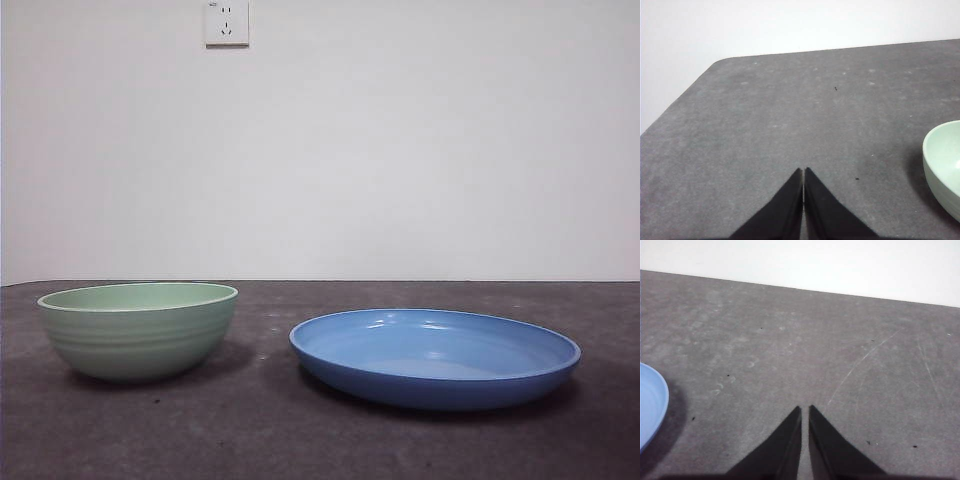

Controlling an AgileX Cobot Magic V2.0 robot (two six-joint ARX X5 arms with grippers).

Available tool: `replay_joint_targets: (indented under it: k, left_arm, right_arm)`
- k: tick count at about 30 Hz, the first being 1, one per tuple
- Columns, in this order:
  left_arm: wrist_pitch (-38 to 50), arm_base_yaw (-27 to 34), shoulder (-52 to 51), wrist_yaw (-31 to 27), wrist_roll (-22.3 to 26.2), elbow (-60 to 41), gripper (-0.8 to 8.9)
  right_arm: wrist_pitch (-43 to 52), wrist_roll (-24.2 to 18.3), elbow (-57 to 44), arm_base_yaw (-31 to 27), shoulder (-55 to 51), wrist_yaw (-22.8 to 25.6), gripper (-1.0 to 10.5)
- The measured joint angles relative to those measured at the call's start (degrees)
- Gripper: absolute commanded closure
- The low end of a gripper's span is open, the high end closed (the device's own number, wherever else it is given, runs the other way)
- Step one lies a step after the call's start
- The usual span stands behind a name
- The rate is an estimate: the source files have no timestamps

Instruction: Place the green bowl on the blue plate

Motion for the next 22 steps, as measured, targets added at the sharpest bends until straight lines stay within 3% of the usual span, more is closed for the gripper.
replay_joint_targets:
  k: [8, 22]
  left_arm:
    - [0.02, 0.00, 0.00, 0.00, -2.62, 0.00, 8.07]
    - [-1.01, -0.28, 3.93, -0.37, -9.01, 3.82, 8.05]
  right_arm:
    - [0.02, 0.52, 0.00, 0.00, 0.00, 0.00, 9.3]
    - [0.66, 16.59, 3.45, 0.00, 1.77, -3.32, 9.3]
